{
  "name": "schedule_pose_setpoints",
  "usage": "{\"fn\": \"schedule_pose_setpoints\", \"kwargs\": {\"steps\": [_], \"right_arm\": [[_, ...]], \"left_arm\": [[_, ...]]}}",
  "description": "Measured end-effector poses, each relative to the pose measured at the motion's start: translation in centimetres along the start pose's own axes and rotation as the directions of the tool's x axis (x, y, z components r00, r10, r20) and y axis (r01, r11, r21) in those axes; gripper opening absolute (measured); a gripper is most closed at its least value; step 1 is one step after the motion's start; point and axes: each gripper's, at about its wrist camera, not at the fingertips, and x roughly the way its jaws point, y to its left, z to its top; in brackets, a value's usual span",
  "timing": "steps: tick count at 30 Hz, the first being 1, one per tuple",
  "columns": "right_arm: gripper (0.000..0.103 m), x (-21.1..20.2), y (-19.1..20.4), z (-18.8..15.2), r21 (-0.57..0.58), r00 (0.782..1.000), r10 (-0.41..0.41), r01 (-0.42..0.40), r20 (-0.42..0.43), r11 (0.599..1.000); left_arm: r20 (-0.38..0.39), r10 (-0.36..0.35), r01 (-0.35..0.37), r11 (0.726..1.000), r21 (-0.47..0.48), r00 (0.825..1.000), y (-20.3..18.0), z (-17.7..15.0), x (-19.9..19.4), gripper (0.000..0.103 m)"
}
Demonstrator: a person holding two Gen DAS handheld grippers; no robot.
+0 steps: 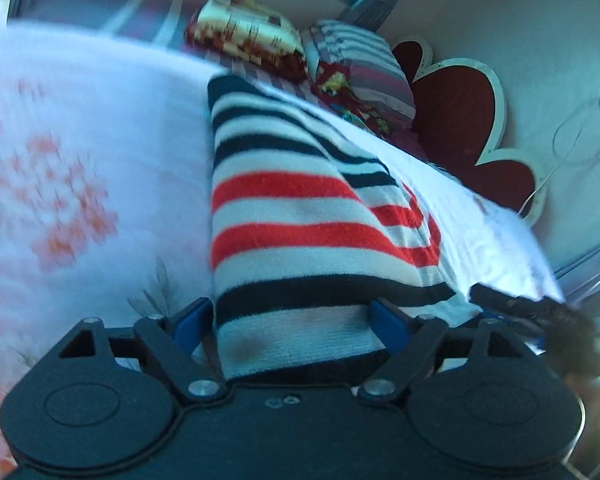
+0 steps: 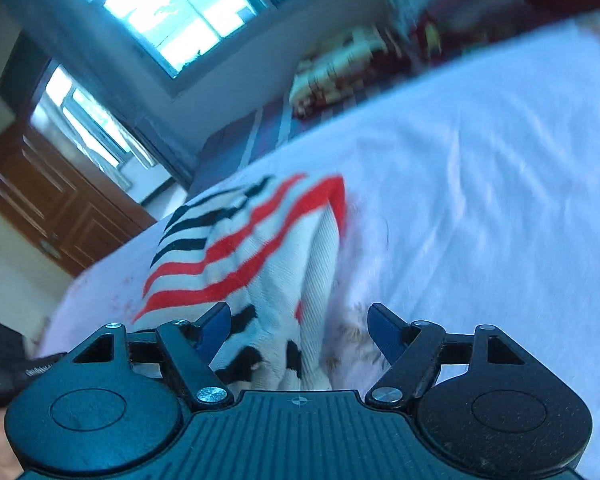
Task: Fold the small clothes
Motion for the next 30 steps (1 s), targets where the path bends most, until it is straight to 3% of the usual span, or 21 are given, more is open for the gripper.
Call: {"fn": "schedule_pose_setpoints", "kwargs": {"steps": [3,8,11,14,18,21,23,27,30], "right_arm": [[0.075,1.0,-2.1,0.1,0.105,0.994,0.091,-0.084,-0.061,0.991],[0.075,1.6,-2.2,1.2,0.130,0.986,0.142,-0.129,-0.093,0.983],[0.068,2.6,-1.2,1.3,0.128,0.964,0.200,-0.178,-0.178,0.976],[0.059,2.2,-1.2,1.8,0.105,0.969,0.174,-0.157,-0.176,0.982],[0.058,1.7,-2.8,2.0,0.148,0.972,0.187,-0.165,-0.145,0.975],[0.058,2.5,-1.5,1.9,0.113,0.974,0.174,-0.159,-0.142,0.981],[0.040,3.1,0.1,1.7,0.036,0.982,0.124,-0.120,-0.142,0.992],[0.041,2.8,1.3,0.6,-0.040,0.991,0.068,-0.073,-0.114,0.997],[0.050,2.9,2.2,-0.1,-0.043,0.992,0.047,-0.052,-0.114,0.998]], "left_arm": [[-0.020,-0.054,0.053,0.998,-0.043,0.998,1.0,0.1,0.7,0.088],[-0.039,-0.075,0.074,0.997,-0.029,0.996,0.8,1.0,1.6,0.089],[-0.049,-0.075,0.074,0.997,-0.014,0.996,0.6,1.3,1.9,0.090],[-0.056,-0.080,0.080,0.997,-0.014,0.995,0.9,1.4,1.8,0.086],[-0.061,-0.094,0.093,0.995,-0.019,0.994,1.3,1.4,1.7,0.087],[-0.055,-0.080,0.079,0.997,-0.009,0.995,0.6,1.7,2.4,0.089],[-0.054,-0.056,0.057,0.998,0.012,0.997,-0.1,1.9,2.9,0.088],[-0.059,0.003,0.002,0.996,0.086,0.998,-1.5,1.7,3.2,0.085],[-0.059,0.054,-0.045,0.989,0.137,0.997,-2.6,1.6,3.4,0.084]]}}
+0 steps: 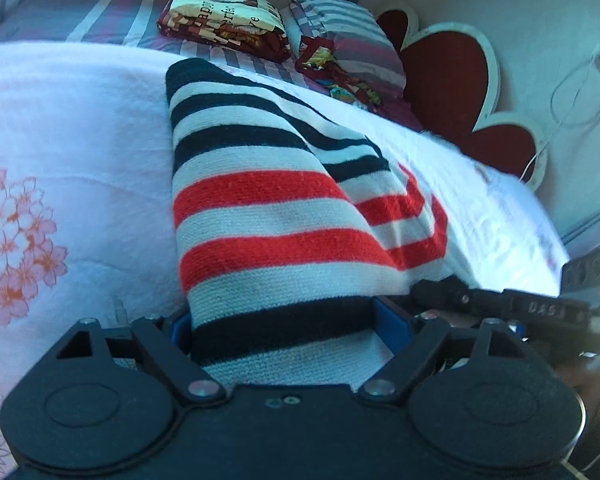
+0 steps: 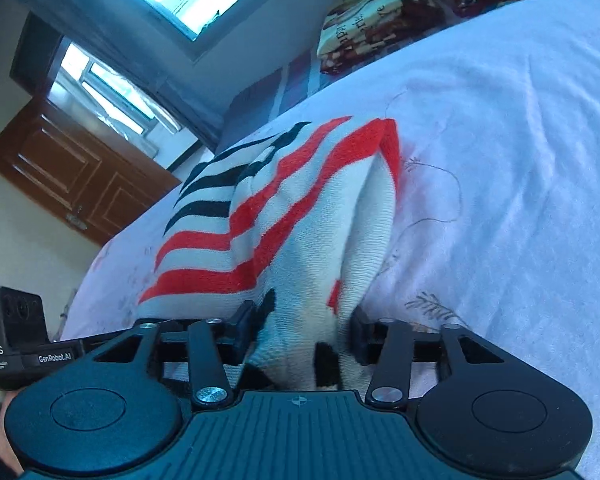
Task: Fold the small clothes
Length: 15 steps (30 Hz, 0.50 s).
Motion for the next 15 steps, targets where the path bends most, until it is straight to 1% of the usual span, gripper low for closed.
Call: {"fn": "schedule_pose_setpoints", "kwargs": {"steps": [1,3,4,6,8,10,12,15], "right_arm": [[0.050,0.1,0.6,0.0,-0.023,1.000,-0.026,0.025,-0.007,0.999],[0.041,0.4,1.8,0.0,-0.085,0.997,-0.074,0.073,-0.005,0.994],[0.037,0.4,2.4,-0.2,-0.117,0.996,-0.085,0.084,0.000,0.990],[0.034,0.6,3.4,-0.4,-0.157,0.994,-0.106,0.107,0.015,0.982],[0.033,0.4,4.0,-1.4,-0.179,0.993,-0.111,0.116,0.040,0.977],[0.032,0.0,5.2,-1.8,-0.203,0.992,-0.104,0.116,0.070,0.972],[0.032,-0.4,6.7,-2.3,-0.227,0.990,-0.106,0.123,0.089,0.966],[0.032,-0.4,9.7,-2.8,-0.298,0.985,-0.131,0.158,0.109,0.941]], "left_arm": [[-0.001,0.012,-0.012,1.000,0.011,1.000,-0.2,0.0,0.1,0.083],[0.003,0.036,-0.036,0.998,0.047,0.999,-0.9,0.1,0.1,0.078],[0.009,0.045,-0.046,0.996,0.073,0.999,-1.3,0.1,0.0,0.075],[0.023,0.061,-0.064,0.990,0.130,0.998,-2.0,-0.1,-0.4,0.063],[0.038,0.082,-0.087,0.981,0.176,0.996,-2.8,-0.3,-0.9,0.058],[0.046,0.097,-0.104,0.974,0.202,0.994,-3.4,-0.5,-1.4,0.056],[0.057,0.098,-0.108,0.972,0.208,0.994,-3.8,-0.6,-2.1,0.054],[0.075,0.095,-0.110,0.966,0.234,0.993,-4.3,-1.1,-3.7,0.054]]}}
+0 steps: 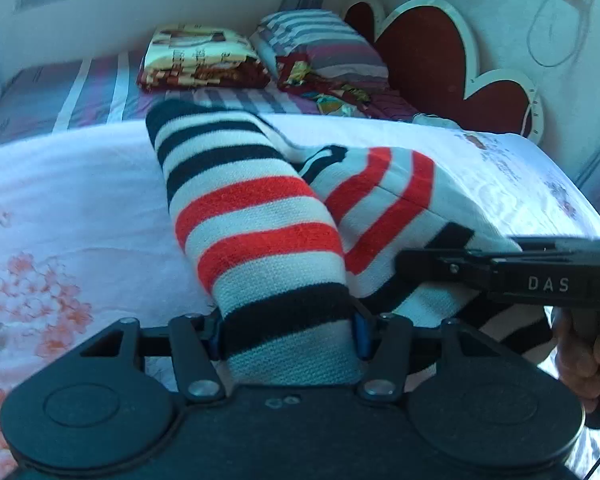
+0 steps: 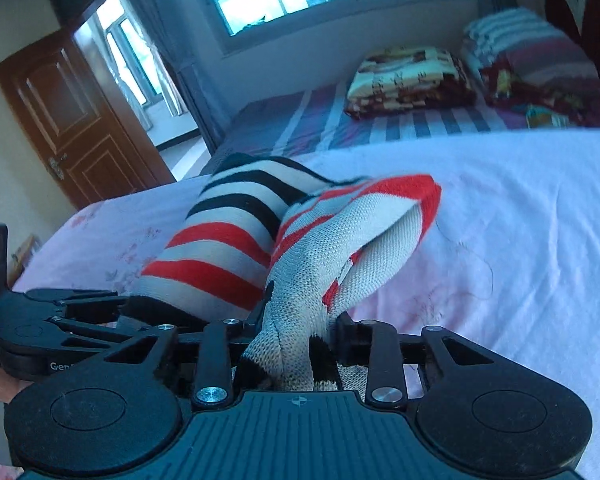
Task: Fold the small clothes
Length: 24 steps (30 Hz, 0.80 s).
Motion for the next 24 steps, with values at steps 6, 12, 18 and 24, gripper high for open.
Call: {"fn": "schedule_pose_setpoints", "kwargs": {"steps": [6,12,18,24], "right_arm": [[0.032,-1.1,5.2,0.2,-0.091,0.999,-0.040,0.042,0.032,0.995],[0.032,-2.0,11.7,-0.8,-0.122,0.996,-0.063,0.069,0.059,0.990],[0.032,0.4,20.5,-2.3,-0.173,0.998,-0.031,0.040,0.054,0.984],[0.032,5.3,28.3,-4.1,-0.214,0.999,0.030,-0.027,0.010,0.976]], "left_arm": [[0.046,-0.019,0.019,1.000,0.010,0.999,1.0,-0.6,-3.3,0.054],[0.078,-0.030,0.027,0.999,0.030,0.997,3.7,-2.2,-8.0,0.054],[0.078,0.015,-0.016,1.000,0.011,0.997,8.9,-4.7,-13.1,0.054],[0.055,0.068,-0.066,0.997,-0.037,0.996,15.0,-7.5,-16.9,0.054]]}}
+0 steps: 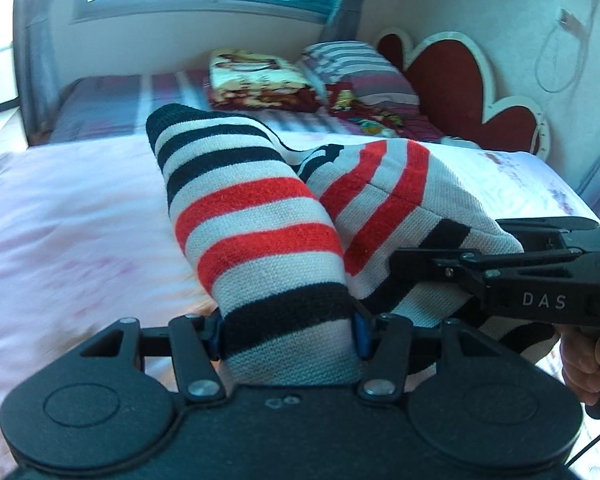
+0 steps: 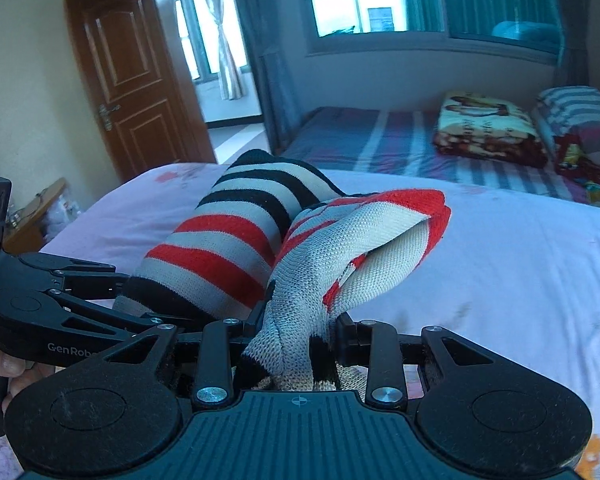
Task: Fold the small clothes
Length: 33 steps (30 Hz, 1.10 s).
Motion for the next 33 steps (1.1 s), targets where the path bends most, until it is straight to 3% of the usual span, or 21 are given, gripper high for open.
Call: {"fn": "schedule_pose_setpoints", "kwargs": {"steps": [5,10,11,12,14,17,19,21,22,23,24,26,27,29,32,33], "right_arm": [[0.032,4.3,4.0,-1.1,-0.007,0.998,0.045,-0.045,-0.040,0.999],[0.033,8.6,4.9,-3.4,0.011,0.994,0.047,-0.046,-0.103,0.999],[0.033,9.5,4.2,-4.2,0.027,0.991,0.024,-0.021,-0.131,0.999],[0.039,10.4,2.8,-5.1,0.093,0.988,0.039,-0.025,-0.152,0.995],[0.047,10.9,-0.2,-6.0,0.258,0.986,0.117,-0.083,-0.121,0.962],[0.048,10.7,-2.0,-6.0,0.349,0.979,0.176,-0.129,-0.108,0.928],[0.049,9.3,-2.3,-5.3,0.344,0.988,0.136,-0.105,-0.067,0.933],[0.049,7.4,-1.9,-4.1,0.292,0.998,0.064,-0.060,-0.003,0.955],[0.044,6.7,-1.6,-3.5,0.261,0.998,0.047,-0.054,0.033,0.964],[0.029,6.1,-1.2,-2.9,0.228,0.997,0.046,-0.059,0.060,0.972],[0.025,6.3,-0.6,-1.9,0.188,0.997,0.045,-0.056,0.064,0.981],[0.025,7.5,0.9,-0.7,0.098,0.999,0.013,-0.017,0.044,0.995],[0.024,8.5,2.0,-0.4,0.062,0.999,0.006,-0.008,0.034,0.998],[0.021,11.2,3.1,-0.6,0.018,1.000,-0.014,0.014,-0.022,1.000],[0.019,15.1,3.2,-2.3,-0.042,0.987,-0.101,0.096,-0.126,0.994],[0.019,15.4,3.0,-2.7,-0.050,0.988,-0.109,0.104,-0.109,0.993]], "left_arm": [[-0.030,0.023,-0.024,0.998,-0.053,0.999,4.0,-1.7,-0.9,0.054],[-0.084,0.017,-0.026,0.994,-0.105,0.996,7.4,-3.4,0.7,0.057],[-0.077,0.000,-0.011,0.990,-0.139,0.997,8.3,-3.8,1.1,0.066],[-0.068,-0.019,0.006,0.983,-0.184,0.997,9.1,-4.1,1.4,0.076],[-0.061,-0.002,-0.010,0.979,-0.203,0.998,9.5,-4.4,1.8,0.092],[-0.028,-0.005,-0.001,0.978,-0.209,1.000,10.2,-5.3,1.2,0.096],[0.008,-0.021,0.022,0.972,-0.235,1.000,11.2,-6.0,-0.4,0.086],[0.076,-0.037,0.054,0.970,-0.239,0.996,12.0,-6.5,-2.6,0.058],[0.095,-0.004,0.025,0.974,-0.224,0.995,11.7,-6.0,-3.2,0.053],[0.122,0.040,-0.017,0.982,-0.187,0.992,11.1,-5.3,-3.7,0.035],[0.133,0.065,-0.046,0.989,-0.143,0.989,10.3,-4.4,-3.5,0.031],[0.144,0.092,-0.080,0.993,-0.082,0.985,8.9,-2.9,-3.1,0.031],[0.143,0.065,-0.056,0.996,-0.067,0.988,8.5,-2.2,-2.5,0.039],[0.094,0.017,-0.014,0.999,-0.037,0.995,7.7,-1.4,-0.5,0.045],[0.015,0.055,-0.055,0.998,-0.001,0.998,7.6,-1.9,2.9,0.048],[0.028,0.048,-0.047,0.999,-0.015,0.998,7.8,-2.3,3.3,0.049]]}}
